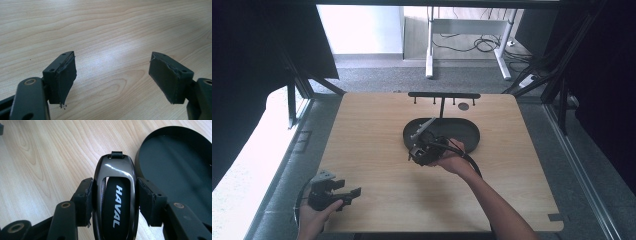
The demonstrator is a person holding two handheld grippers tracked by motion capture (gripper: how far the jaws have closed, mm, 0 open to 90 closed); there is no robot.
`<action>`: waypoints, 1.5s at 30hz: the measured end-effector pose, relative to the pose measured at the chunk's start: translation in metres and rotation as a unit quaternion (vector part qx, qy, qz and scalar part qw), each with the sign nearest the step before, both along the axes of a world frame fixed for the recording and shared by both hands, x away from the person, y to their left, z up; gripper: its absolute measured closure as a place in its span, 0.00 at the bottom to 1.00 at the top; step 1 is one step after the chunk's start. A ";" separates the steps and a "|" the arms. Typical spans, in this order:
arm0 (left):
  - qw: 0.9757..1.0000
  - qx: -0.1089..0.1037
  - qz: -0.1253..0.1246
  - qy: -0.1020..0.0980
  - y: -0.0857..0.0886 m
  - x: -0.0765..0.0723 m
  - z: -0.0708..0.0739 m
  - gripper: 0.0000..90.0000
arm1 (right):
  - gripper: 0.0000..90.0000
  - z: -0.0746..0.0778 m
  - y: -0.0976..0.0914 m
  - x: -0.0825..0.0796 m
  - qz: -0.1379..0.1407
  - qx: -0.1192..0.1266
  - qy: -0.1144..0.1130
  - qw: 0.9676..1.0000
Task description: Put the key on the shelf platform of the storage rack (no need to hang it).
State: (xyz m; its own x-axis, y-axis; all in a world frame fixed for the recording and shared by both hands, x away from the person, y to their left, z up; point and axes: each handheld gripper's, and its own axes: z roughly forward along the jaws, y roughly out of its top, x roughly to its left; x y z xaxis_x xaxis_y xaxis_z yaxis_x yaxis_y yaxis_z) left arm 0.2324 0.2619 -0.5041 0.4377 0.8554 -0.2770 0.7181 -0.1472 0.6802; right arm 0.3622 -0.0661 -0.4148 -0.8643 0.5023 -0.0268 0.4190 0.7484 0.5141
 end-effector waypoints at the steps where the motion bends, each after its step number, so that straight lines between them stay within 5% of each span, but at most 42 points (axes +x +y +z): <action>1: 1.000 0.000 0.001 -0.001 0.000 0.000 0.000 0.25 | 0.55 0.000 -0.001 0.001 -0.001 0.000 -0.001 1.000; 45: 1.000 0.001 0.004 0.000 0.001 0.000 0.000 0.25 | 0.55 0.001 -0.037 0.043 -0.064 -0.012 0.001 0.998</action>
State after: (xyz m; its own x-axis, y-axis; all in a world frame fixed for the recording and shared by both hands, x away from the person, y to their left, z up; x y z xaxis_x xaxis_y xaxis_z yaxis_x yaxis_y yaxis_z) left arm 0.2327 0.2630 -0.5044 0.4311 0.8594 -0.2749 0.7192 -0.1432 0.6799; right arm 0.4047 -0.1027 -0.4134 -0.7928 0.6083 -0.0384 0.5131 0.7001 0.4965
